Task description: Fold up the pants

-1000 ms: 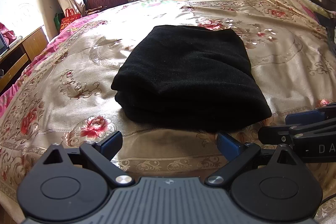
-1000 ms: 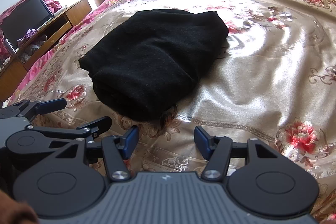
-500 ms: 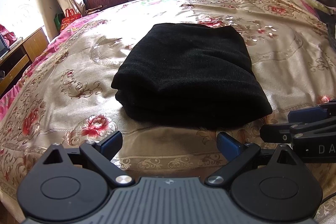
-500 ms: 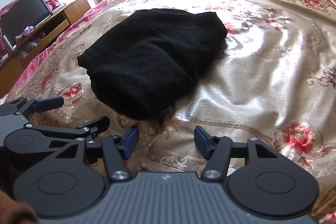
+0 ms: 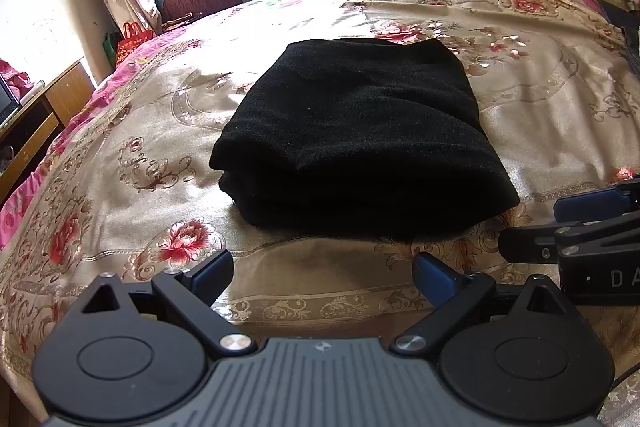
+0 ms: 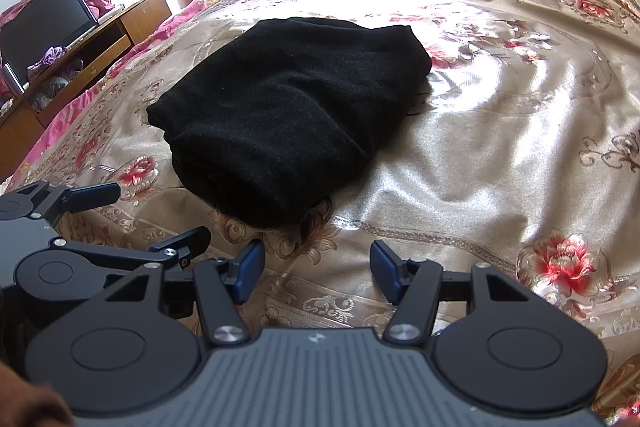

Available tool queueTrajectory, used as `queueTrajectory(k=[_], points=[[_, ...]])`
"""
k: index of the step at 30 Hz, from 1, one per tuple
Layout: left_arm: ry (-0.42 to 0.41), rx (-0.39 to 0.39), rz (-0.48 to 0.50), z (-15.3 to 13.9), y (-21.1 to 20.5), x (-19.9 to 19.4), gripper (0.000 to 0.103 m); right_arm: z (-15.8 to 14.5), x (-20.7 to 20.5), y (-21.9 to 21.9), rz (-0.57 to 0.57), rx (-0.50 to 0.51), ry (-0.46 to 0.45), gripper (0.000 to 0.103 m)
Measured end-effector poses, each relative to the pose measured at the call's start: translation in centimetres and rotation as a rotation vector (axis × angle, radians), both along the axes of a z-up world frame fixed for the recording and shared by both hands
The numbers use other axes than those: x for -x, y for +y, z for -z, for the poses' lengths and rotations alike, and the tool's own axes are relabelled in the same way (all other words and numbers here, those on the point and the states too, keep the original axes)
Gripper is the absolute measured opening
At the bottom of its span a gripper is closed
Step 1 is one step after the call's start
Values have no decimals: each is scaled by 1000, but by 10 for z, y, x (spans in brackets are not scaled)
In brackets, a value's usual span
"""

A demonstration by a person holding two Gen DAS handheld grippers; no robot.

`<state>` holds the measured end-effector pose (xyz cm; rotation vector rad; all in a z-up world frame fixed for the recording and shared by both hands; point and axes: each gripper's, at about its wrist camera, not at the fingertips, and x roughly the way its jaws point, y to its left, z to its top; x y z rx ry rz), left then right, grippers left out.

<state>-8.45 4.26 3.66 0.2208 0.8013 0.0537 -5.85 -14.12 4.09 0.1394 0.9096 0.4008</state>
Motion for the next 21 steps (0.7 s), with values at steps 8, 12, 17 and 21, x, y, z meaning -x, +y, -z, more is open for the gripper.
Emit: queueTrajectory(k=[8,12,17,21], points=[[-2,-6,-1,0,-1,0,103,0,0,0,0,1,0,60],[0,-5,-2,0,0,0,103,0,0,0,1,6,-1,60],[1,-7,-2,0,-1,0,103,0,1,1,2,10,-2,60],[0,-7,-2,0,-1,0,103,0,1,1,1,10,-2,60]])
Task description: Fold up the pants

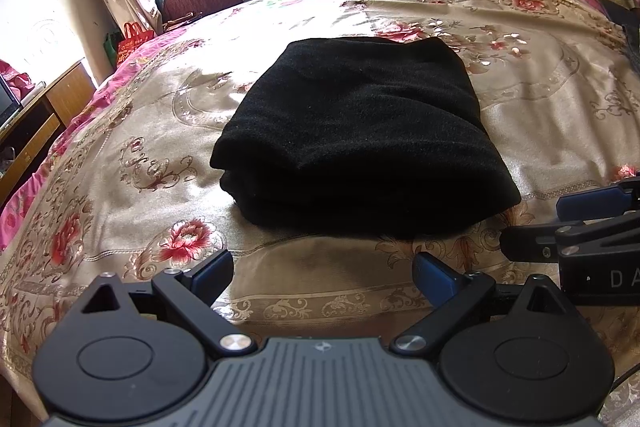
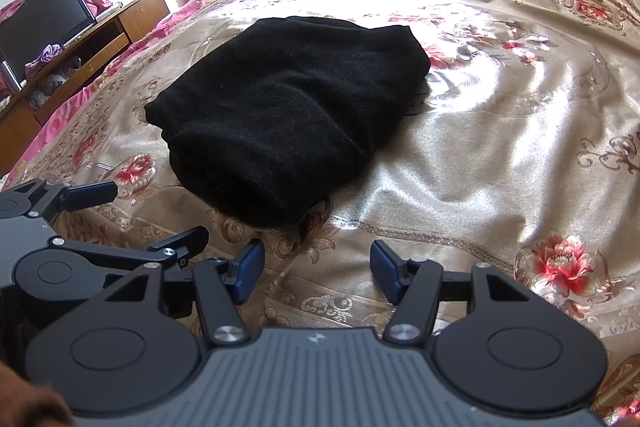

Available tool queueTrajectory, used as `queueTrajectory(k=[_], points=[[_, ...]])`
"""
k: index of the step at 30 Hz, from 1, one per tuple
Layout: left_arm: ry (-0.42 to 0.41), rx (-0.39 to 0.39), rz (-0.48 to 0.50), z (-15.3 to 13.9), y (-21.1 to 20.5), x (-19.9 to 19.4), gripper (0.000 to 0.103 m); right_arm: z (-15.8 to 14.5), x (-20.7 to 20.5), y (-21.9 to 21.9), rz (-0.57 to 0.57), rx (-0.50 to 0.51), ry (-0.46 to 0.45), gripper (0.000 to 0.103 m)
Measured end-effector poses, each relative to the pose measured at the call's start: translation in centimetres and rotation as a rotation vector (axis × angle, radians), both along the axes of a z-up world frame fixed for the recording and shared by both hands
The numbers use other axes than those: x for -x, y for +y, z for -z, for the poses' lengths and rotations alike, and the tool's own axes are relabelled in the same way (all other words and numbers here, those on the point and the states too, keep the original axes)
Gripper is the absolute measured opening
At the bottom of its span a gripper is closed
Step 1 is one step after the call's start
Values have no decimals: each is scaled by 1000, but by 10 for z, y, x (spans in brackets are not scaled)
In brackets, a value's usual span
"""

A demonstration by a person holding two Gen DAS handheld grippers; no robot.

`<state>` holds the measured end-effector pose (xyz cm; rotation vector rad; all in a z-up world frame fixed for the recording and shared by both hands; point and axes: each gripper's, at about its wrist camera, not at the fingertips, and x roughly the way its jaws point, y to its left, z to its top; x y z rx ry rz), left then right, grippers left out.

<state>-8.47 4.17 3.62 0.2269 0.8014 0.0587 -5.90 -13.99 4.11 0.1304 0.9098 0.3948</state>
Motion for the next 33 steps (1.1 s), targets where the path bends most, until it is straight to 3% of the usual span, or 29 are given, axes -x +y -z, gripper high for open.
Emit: queueTrajectory(k=[33], points=[[9,0,-8,1,3,0,103,0,0,0,0,5,-1,61]])
